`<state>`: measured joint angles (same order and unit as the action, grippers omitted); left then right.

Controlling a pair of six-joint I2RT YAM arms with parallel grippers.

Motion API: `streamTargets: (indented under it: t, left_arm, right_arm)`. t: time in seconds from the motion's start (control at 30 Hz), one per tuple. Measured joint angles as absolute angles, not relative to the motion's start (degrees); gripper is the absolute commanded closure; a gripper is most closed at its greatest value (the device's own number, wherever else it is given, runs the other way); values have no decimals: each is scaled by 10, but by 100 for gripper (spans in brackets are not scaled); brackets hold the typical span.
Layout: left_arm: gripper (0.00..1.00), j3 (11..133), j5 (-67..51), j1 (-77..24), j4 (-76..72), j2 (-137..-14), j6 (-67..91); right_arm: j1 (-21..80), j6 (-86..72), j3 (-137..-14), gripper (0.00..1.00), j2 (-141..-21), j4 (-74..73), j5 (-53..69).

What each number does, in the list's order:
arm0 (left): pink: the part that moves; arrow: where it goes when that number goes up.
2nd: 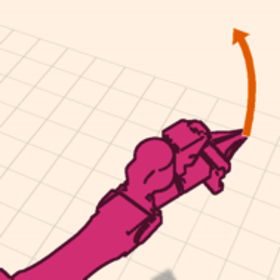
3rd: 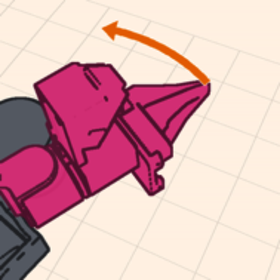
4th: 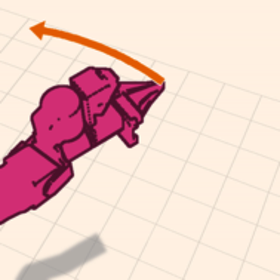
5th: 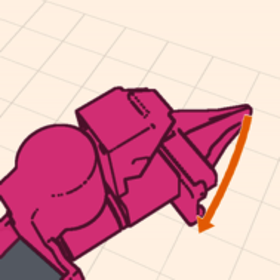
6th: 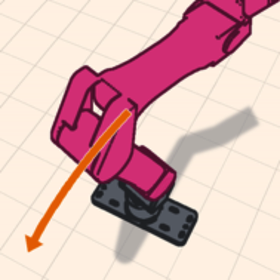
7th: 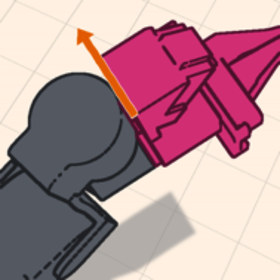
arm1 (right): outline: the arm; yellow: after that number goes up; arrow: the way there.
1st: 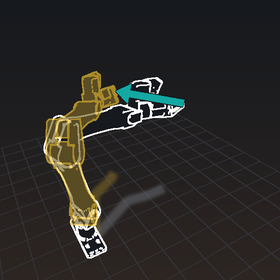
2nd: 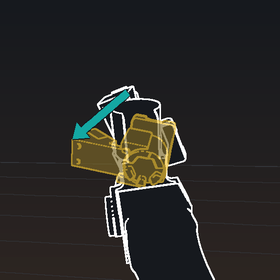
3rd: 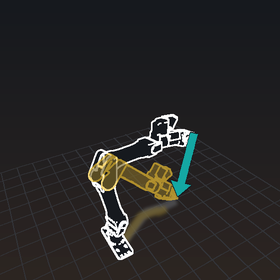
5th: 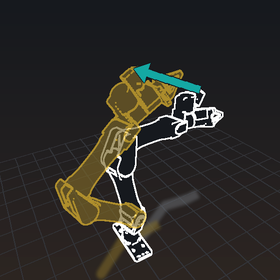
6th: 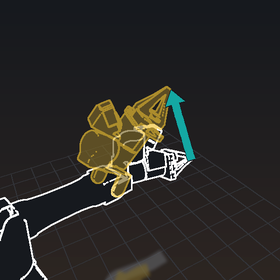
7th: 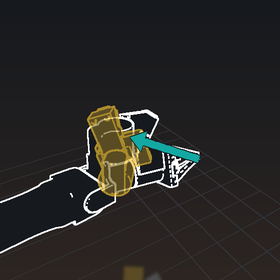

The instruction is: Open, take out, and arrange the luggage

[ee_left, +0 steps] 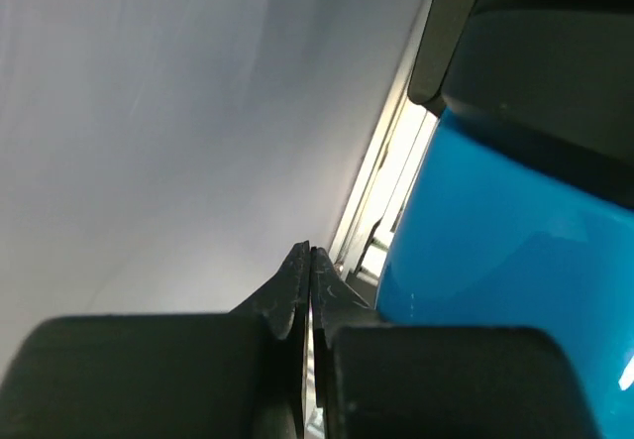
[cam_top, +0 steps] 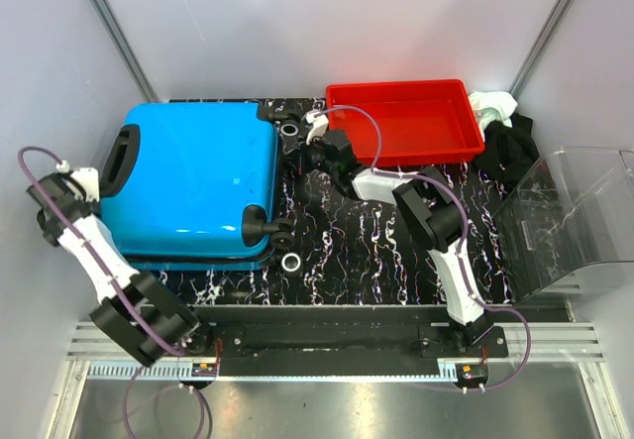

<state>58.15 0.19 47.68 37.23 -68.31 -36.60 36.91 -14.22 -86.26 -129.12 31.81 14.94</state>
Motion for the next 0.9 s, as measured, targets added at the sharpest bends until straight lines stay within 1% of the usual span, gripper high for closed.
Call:
streamTargets:
  t: [0.13, 0.33, 0.43, 0.47, 0.5, 0.6, 0.7, 0.8, 0.83, 0.9]
  left_arm:
    - [100, 636, 36, 419, 374, -752, -340]
    - [100, 727, 123, 331, 371, -853, -325]
    - [93, 755, 164, 283, 360, -880, -325]
    - [91, 758, 175, 268, 356, -881, -325]
    - [83, 758, 185, 251, 352, -881, -325]
    - [79, 752, 209, 219, 335, -863, -323]
    - [78, 719, 223, 194, 307, -825, -323]
    - [74, 680, 225, 187, 273, -792, -329]
    - [69, 665, 224, 184, 266, -775, -332]
    - [64, 636, 224, 170, 269, -729, -343]
  right_arm:
    - [360, -143, -854, 100, -1289, 319, 133]
    - [353, -143, -852, 100, -1289, 317, 104]
    - [345, -142, -852, 100, -1289, 316, 84]
    - [342, -141, -853, 100, -1289, 316, 79]
    - [339, -141, -853, 100, -1289, 315, 74]
    - [336, -141, -858, 100, -1289, 307, 68]
    - [336, -140, -860, 100, -1289, 302, 67]
    - [336, -139, -861, 100, -1289, 300, 67]
    - [336, -139, -861, 100, -1289, 300, 67]
    - [336, -138, -864, 100, -1289, 294, 67]
